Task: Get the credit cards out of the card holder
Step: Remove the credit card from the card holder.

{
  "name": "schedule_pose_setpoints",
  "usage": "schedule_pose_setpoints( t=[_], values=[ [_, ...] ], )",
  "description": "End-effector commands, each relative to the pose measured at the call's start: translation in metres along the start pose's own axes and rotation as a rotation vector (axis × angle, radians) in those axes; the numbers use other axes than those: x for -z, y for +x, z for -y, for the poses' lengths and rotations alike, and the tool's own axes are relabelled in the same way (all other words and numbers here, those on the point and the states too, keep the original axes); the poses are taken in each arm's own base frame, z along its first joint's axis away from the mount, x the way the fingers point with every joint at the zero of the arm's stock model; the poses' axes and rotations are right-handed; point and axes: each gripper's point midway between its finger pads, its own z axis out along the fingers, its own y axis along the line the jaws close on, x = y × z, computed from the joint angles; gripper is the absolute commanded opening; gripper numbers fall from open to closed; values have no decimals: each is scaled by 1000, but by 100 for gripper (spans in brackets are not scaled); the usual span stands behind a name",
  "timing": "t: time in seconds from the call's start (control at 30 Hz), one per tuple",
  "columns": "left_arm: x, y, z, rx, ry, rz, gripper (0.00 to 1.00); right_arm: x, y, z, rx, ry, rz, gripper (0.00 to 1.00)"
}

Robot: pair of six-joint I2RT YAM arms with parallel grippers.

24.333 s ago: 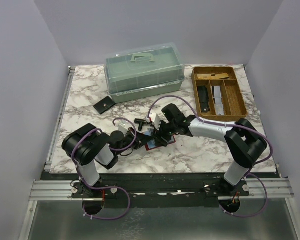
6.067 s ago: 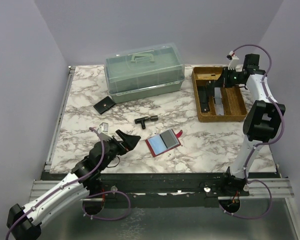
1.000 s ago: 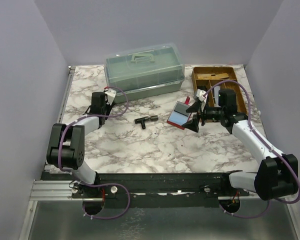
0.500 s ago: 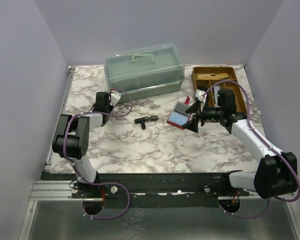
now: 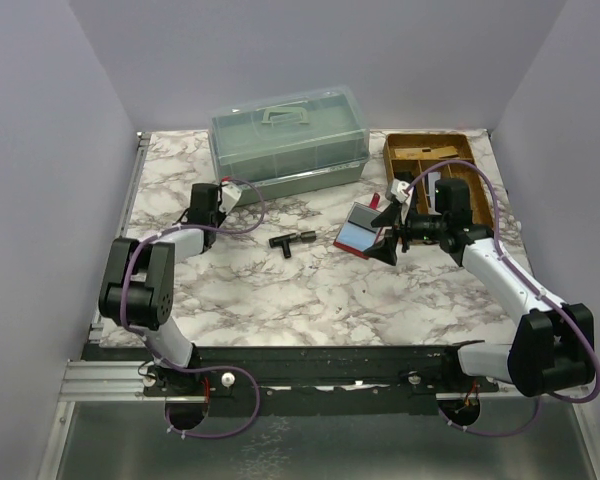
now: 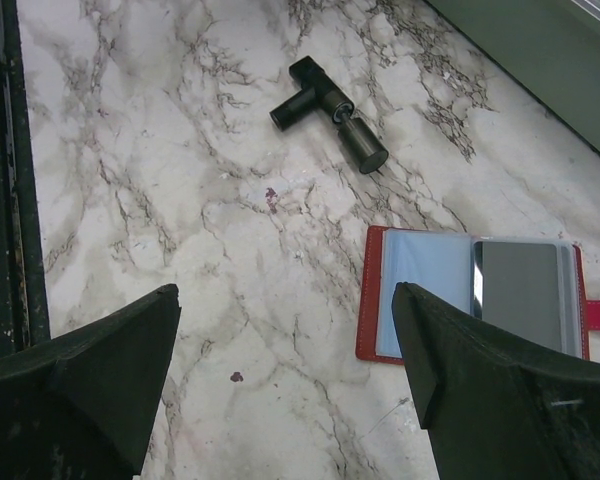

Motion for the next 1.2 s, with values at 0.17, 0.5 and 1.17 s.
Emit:
schedule_pose_setpoints(
  t=[0.17,0.5,1.17],
  values=[
    [102,-11,57,129,280,-35,0,1,-9,-2,7,-37,12,93],
    [236,-82,150,365,577,190,0,4,-13,-15,42,-103,21,93],
    [274,-51,303,166,58,143,0,25,-10,10,7,-7,1,93]
  ],
)
